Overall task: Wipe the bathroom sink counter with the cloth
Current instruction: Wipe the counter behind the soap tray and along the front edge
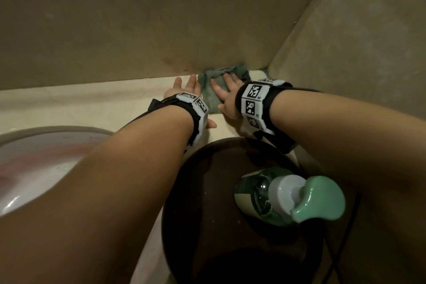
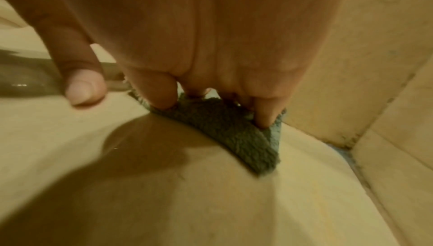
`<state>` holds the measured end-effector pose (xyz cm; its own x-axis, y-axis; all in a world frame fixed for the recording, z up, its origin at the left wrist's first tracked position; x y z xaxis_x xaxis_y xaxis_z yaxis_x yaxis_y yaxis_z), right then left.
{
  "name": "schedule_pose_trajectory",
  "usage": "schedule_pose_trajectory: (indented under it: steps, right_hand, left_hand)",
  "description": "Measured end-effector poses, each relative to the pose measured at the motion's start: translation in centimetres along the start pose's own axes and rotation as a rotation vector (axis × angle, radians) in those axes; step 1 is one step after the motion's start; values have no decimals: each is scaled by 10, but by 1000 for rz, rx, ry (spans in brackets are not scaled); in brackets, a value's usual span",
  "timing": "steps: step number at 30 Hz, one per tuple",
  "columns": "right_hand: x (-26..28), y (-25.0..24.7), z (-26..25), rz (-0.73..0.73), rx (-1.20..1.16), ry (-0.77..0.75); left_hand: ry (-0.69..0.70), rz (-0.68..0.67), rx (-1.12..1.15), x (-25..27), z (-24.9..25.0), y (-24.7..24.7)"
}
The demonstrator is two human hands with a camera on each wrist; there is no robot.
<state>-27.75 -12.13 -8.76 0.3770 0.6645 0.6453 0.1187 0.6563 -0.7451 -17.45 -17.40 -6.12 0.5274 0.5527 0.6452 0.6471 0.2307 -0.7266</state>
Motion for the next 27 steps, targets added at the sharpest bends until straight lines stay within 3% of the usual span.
schedule_pose_trajectory:
  steps: [8, 13, 18, 24, 27]
  right_hand:
    - [3, 0, 2, 11, 8, -55]
    - [7, 3, 17, -9, -51, 53]
    - [12, 7, 44, 73, -253, 104]
    - [11, 6, 48, 102, -240, 109]
    - [11, 14, 48, 36, -142, 162]
  left_hand:
    - [-3, -23, -20, 0, 0, 0]
    - [3, 19, 21, -2, -1, 2]
    - [3, 16, 26, -5, -1, 3]
    - [-2, 30, 39, -9, 0, 4]
    - [-14, 43, 10, -17, -1, 10]
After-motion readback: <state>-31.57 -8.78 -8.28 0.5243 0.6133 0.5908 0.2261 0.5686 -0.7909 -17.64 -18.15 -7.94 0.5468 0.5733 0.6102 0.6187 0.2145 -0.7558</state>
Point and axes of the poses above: each hand's wrist, its own x-axis away from the middle knuckle, its own y-axis out of the palm, z = x × y, the point moved 1 cm from there along -x, towards the middle knuckle, and after that the axes turned 5 degrees about -y, right-handed, at the moved point
